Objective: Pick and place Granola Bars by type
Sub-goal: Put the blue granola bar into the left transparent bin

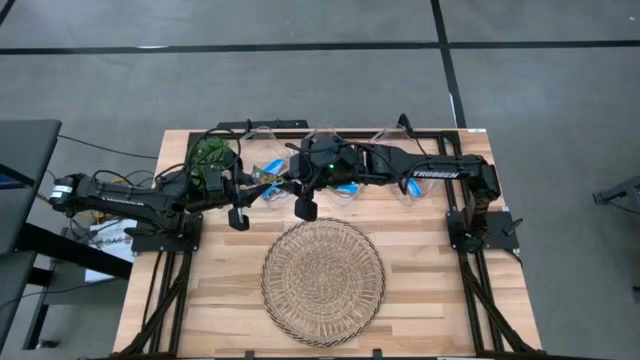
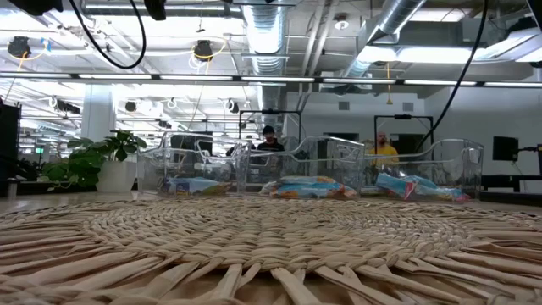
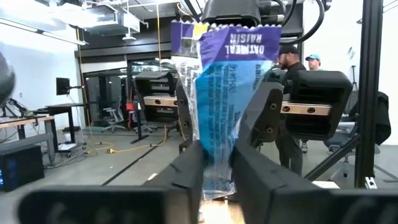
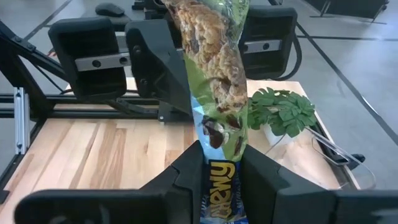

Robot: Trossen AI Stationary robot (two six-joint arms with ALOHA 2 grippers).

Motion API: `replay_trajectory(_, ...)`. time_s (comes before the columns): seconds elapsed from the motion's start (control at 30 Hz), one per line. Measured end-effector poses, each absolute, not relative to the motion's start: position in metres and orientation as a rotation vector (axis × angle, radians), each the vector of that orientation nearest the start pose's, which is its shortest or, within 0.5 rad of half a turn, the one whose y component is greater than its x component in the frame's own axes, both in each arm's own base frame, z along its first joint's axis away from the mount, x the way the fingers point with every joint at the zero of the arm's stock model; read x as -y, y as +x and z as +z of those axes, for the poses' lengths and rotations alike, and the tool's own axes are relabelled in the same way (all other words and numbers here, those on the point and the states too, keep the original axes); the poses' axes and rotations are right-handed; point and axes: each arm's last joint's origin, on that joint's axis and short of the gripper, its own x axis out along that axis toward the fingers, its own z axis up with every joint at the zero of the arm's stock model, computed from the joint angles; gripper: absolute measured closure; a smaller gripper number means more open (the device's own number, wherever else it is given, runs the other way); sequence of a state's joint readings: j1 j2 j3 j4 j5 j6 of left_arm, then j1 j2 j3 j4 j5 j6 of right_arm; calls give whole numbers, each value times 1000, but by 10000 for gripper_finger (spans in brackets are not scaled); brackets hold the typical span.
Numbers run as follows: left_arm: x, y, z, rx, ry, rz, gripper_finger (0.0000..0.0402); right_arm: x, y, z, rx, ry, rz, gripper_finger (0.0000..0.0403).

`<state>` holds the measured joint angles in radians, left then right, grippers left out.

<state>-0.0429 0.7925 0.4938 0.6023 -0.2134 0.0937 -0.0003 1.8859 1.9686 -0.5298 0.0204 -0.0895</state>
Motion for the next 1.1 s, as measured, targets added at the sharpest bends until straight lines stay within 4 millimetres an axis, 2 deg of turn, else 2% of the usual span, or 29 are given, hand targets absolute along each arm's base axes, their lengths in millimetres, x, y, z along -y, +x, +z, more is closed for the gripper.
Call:
replay_trajectory(0.1, 2, 178, 305, 293, 54, 183, 376, 1, 428, 393, -448, -92, -1, 328)
replay_trajectory(0.17, 1, 178, 305, 292, 60, 187, 393, 1, 428, 393, -448, -92, -2, 328)
replay_trajectory(0.33, 0, 178, 304, 268, 67, 237, 397, 2, 427, 390, -475, -125, -3, 325)
replay_trajectory(0.47, -2, 179, 300, 225, 70, 319, 399, 8, 425, 386, -521, -138, -8, 305)
replay_trajectory(0.7, -12, 177, 288, 78, 77, 611, 401, 23, 414, 371, -721, -82, -75, 256)
replay_trajectory(0.9, -33, 175, 274, -37, 22, 745, 401, 30, 403, 361, -867, -21, -133, 228)
replay_trajectory(1.1, -59, 178, 250, -197, -72, 809, 401, 11, 393, 348, -1012, 3, -112, 216)
